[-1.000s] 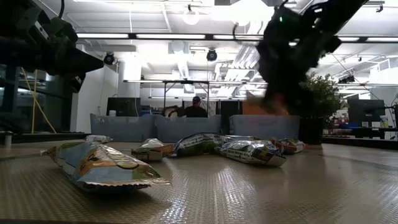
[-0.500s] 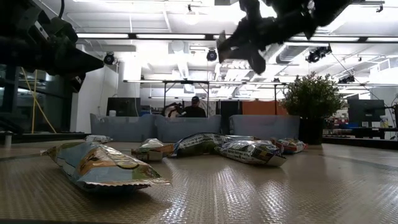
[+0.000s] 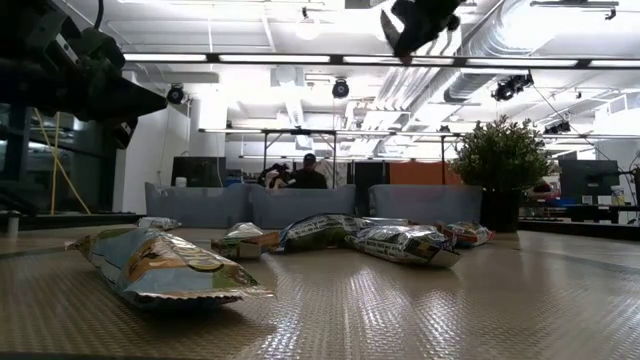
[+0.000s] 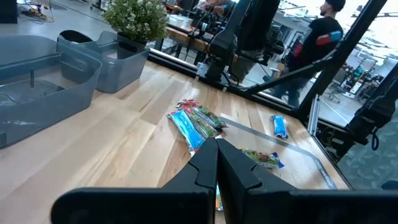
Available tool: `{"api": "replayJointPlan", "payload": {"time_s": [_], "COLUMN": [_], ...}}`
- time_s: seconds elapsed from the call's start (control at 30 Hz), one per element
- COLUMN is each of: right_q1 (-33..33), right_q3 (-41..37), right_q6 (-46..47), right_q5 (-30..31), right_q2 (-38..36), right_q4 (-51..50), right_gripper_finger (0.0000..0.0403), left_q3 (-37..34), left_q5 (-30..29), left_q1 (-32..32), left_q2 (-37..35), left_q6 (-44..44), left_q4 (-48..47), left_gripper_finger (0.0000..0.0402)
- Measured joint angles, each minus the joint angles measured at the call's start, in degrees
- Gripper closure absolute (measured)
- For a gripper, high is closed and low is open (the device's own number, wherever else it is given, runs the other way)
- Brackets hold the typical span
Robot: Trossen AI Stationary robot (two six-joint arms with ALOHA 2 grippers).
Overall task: Pick and place Granola Bars by type
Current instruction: Put the red granola bar into the right black bin
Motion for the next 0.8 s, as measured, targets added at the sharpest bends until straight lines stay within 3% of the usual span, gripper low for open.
{"api": "replayJointPlan", "payload": {"time_s": [0.13,0.33,0.8], "right_q1": [-3.7,-7.7,-9.4], "right_q3": [3.9,4.3,4.2], "right_q6": [-9.0,-15.9,-18.0], "right_q5": [3.4,2.9,-7.0], "right_q2": [0.0,2.1,19.7], "right_q4": [-2.9,-5.3,-14.8], "right_gripper_finger": [0.0316,0.0316,0.0316], "left_q3": [0.0,0.0,0.0], "left_q5": [0.0,0.0,0.0], "left_q1": [0.0,0.0,0.0], "left_q2": [0.0,0.0,0.0], "left_q6": [0.0,0.0,0.0], "left_q4": [0.0,0.0,0.0], "left_gripper_finger": [0.0401,0.0401,0.0401]}}
